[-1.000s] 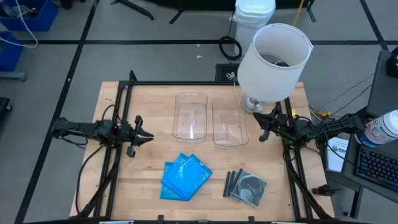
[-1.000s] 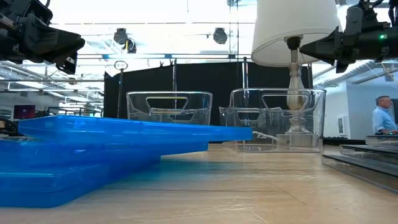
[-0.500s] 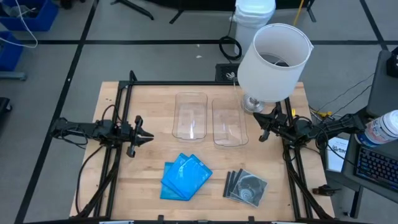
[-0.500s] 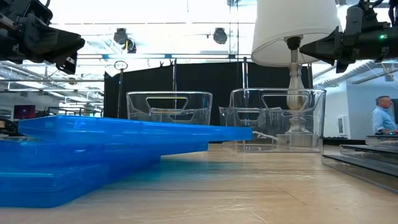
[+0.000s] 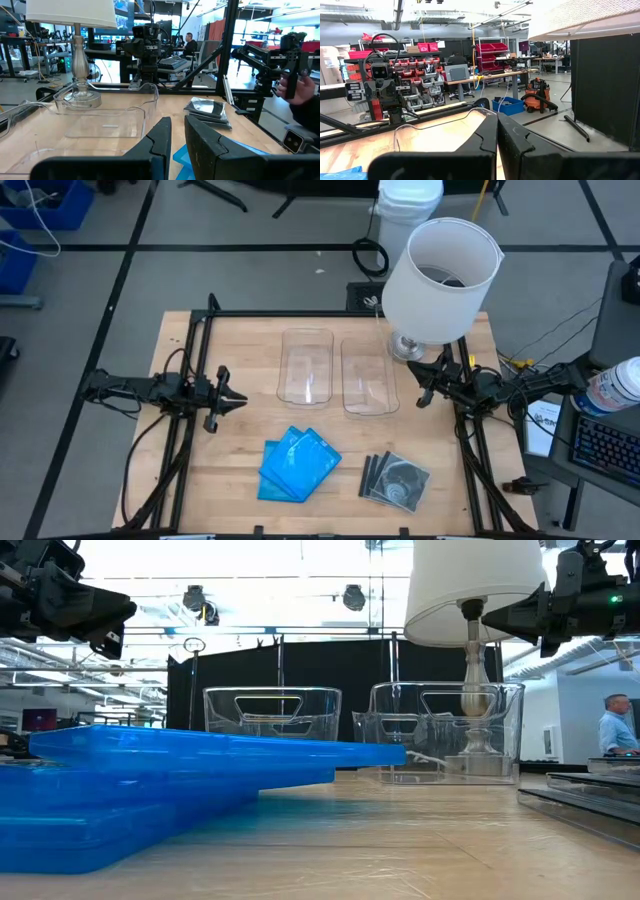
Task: Pick & place jewel cases by type
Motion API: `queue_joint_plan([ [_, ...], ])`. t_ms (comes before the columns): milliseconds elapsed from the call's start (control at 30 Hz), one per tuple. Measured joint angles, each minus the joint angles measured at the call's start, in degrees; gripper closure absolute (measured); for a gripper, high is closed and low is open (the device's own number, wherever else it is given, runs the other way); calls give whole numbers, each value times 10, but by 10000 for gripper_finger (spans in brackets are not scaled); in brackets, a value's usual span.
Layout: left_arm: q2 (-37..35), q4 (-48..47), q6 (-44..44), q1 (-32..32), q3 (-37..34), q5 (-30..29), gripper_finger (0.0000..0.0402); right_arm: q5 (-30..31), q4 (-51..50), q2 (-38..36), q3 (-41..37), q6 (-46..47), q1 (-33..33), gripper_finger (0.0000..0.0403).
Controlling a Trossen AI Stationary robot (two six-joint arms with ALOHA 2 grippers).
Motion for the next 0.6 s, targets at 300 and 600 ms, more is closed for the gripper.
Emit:
queue_joint_plan([
  [300,0,0,0,0,0,0,339,0,0,0,0,7,0,403],
  [600,0,56,-8,0,0,-4,339,0,0,0,0,7,0,403],
])
